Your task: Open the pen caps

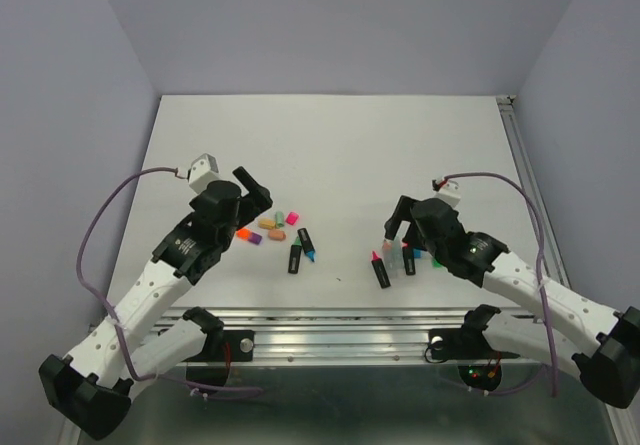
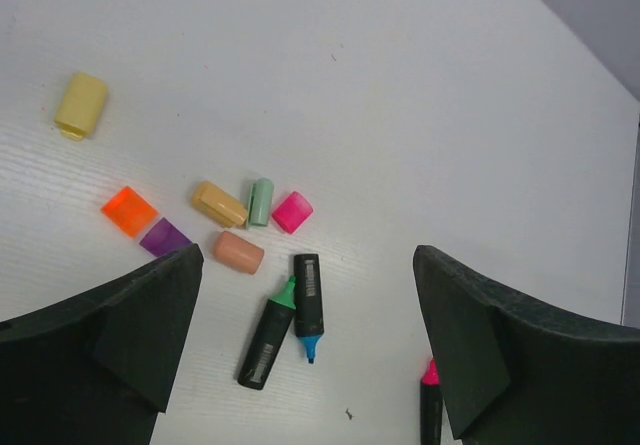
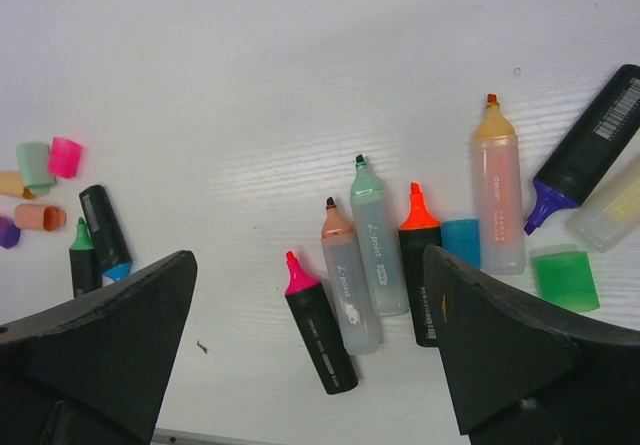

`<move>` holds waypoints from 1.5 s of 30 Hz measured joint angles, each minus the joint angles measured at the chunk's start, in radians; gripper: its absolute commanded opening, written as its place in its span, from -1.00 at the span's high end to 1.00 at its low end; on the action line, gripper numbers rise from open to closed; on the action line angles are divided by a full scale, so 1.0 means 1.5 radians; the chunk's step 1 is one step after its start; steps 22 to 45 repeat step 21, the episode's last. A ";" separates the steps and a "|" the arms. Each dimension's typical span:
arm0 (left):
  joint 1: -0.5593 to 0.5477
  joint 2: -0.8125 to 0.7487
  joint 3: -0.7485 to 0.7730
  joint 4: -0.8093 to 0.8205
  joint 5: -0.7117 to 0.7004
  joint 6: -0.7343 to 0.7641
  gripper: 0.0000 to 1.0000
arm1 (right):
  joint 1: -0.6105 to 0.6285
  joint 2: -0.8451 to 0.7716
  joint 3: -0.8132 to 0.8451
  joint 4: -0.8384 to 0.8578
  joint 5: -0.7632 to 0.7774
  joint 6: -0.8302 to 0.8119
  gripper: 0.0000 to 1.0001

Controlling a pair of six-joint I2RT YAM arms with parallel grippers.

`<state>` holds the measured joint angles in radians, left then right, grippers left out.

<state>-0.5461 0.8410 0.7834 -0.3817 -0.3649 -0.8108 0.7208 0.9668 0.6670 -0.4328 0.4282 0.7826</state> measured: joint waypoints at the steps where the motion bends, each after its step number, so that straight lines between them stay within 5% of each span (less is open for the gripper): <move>1: 0.000 -0.008 0.009 -0.006 -0.011 -0.002 -0.98 | 0.000 -0.011 0.000 -0.002 0.008 0.001 -1.00; 16: 0.000 -0.039 0.020 -0.064 -0.106 -0.035 -0.98 | 0.000 -0.087 0.034 -0.079 0.103 0.046 -1.00; 45: 0.000 -0.034 0.023 -0.073 -0.116 -0.042 -0.98 | 0.000 -0.087 0.034 -0.097 0.119 0.052 -1.00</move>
